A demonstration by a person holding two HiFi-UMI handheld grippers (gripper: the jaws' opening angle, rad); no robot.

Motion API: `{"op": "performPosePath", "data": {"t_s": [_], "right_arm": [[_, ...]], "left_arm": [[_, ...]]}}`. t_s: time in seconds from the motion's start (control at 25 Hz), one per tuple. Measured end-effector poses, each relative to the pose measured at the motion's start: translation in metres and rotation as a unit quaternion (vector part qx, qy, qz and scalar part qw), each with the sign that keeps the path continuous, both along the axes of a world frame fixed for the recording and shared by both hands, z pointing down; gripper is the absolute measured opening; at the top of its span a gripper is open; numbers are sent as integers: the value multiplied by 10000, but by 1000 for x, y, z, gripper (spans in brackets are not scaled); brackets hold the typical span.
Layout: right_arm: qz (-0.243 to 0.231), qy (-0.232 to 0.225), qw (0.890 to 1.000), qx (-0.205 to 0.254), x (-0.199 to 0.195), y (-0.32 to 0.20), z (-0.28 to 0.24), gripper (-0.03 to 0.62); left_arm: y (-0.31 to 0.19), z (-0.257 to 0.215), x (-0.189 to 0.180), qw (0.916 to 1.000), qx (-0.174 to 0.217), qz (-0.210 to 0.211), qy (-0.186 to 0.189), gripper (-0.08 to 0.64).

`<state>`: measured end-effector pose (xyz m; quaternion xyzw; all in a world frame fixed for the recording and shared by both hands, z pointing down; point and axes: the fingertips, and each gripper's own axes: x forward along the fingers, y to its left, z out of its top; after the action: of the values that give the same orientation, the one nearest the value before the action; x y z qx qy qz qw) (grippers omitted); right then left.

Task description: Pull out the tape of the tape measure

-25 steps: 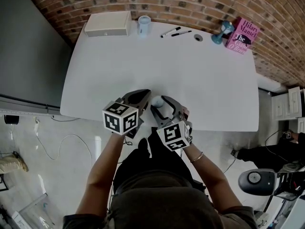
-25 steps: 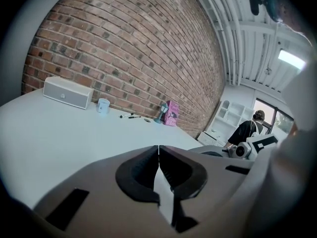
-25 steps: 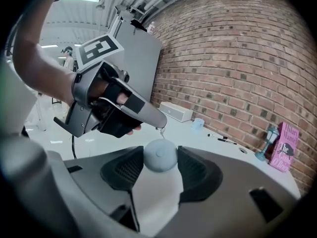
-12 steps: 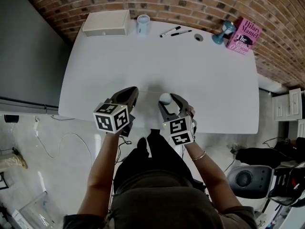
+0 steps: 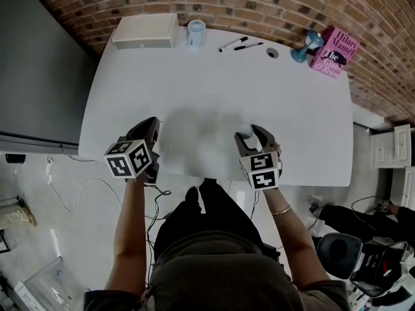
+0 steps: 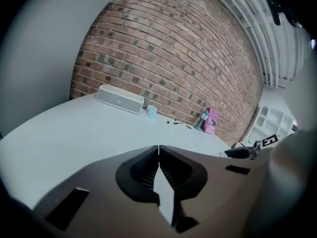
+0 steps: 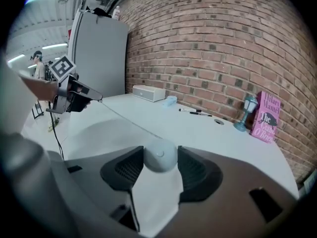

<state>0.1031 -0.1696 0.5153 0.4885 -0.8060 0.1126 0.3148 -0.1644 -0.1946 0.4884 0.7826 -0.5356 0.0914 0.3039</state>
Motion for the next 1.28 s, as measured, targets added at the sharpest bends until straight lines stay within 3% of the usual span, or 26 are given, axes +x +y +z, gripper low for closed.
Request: {"op": "performPosePath", "data": {"t_s": [0.24, 0.4, 0.88, 1.28], "right_arm": [[351, -130, 9989, -267, 26, -9, 7, 219], [408, -160, 9981, -430, 41, -14, 17, 219], [343, -55, 9984, -446, 35, -38, 25, 221], [348, -7, 9978, -572, 37, -52, 34, 221]], "left_arm": [[2, 13, -51, 9979, -210, -512, -327, 25], [4, 22, -72, 9956, -350, -828, -271, 25], [-13, 36, -29, 9973, -428, -552, -242, 26], [-26, 47, -16, 9969, -554, -499, -235, 26]]}}
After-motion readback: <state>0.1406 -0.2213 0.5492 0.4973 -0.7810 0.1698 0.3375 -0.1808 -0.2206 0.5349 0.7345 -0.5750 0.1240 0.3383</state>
